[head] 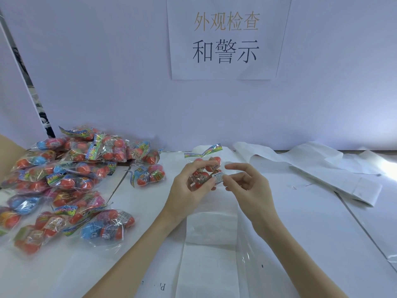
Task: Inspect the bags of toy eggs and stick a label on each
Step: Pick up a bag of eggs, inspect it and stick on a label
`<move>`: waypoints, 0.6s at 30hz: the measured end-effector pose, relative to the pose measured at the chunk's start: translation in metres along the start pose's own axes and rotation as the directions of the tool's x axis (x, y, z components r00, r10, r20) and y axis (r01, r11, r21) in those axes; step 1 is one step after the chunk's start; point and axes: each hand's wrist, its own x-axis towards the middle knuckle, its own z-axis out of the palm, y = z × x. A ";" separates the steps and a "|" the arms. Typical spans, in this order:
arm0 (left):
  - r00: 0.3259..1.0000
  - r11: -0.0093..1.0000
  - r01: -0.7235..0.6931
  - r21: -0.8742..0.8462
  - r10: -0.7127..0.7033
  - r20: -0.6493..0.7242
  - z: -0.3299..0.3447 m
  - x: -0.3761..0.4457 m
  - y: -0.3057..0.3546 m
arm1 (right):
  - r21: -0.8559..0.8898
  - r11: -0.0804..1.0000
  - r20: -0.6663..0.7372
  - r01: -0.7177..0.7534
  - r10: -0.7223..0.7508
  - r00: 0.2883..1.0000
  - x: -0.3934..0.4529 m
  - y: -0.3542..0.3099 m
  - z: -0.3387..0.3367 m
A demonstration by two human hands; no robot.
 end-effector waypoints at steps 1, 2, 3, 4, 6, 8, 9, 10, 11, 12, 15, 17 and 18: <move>1.000 1.000 0.001 0.004 -0.001 -0.011 0.000 0.000 0.000 | 0.001 1.000 0.002 0.003 -0.003 1.000 0.000 0.000 0.000; 1.000 1.000 0.001 0.010 -0.001 -0.023 0.000 0.000 -0.001 | 0.002 1.000 0.006 0.004 -0.004 1.000 0.000 0.000 0.000; 0.999 1.000 0.001 0.015 -0.001 -0.036 0.000 0.000 -0.001 | 0.000 1.000 0.013 0.005 -0.005 1.000 0.000 0.001 0.000; 0.999 1.000 0.000 0.019 0.001 -0.048 0.000 0.001 -0.002 | -0.007 1.000 0.020 0.009 -0.009 1.000 0.000 0.001 0.001; 0.998 1.000 -0.006 0.017 0.007 -0.056 0.000 0.002 -0.002 | -0.062 0.998 0.017 0.031 -0.030 0.999 0.001 0.002 0.001; 0.998 1.000 -0.022 -0.004 0.022 -0.052 -0.001 0.002 -0.001 | -0.200 0.976 -0.019 0.086 -0.092 0.996 0.002 0.004 -0.001; 0.998 0.999 -0.030 -0.014 0.029 -0.054 -0.003 0.003 0.000 | -0.264 0.958 -0.038 0.108 -0.123 0.992 0.002 0.005 -0.003; 0.998 0.999 -0.032 -0.019 0.031 -0.058 -0.004 0.003 0.000 | -0.297 0.948 -0.054 0.117 -0.139 0.989 0.002 0.005 -0.004; 0.998 0.999 -0.031 -0.021 0.029 -0.059 -0.005 0.004 0.001 | -0.300 0.947 -0.065 0.115 -0.141 0.988 0.003 0.005 -0.005; 0.998 0.999 -0.029 -0.022 0.027 -0.056 -0.006 0.004 0.000 | -0.282 0.953 -0.073 0.106 -0.132 0.989 0.004 0.005 -0.006; 1.000 0.999 -0.028 -0.026 0.028 -0.010 -0.005 0.003 0.000 | -0.192 0.980 -0.053 0.051 -0.063 0.997 0.003 0.003 -0.003; 0.999 0.999 -0.019 -0.028 0.020 0.029 -0.003 0.002 0.001 | -0.161 0.987 -0.010 -0.006 0.005 1.000 0.002 0.003 0.001; 0.999 1.000 -0.007 -0.028 0.009 0.045 -0.002 0.001 0.001 | -0.157 0.987 0.013 -0.026 0.028 1.000 0.001 0.004 0.002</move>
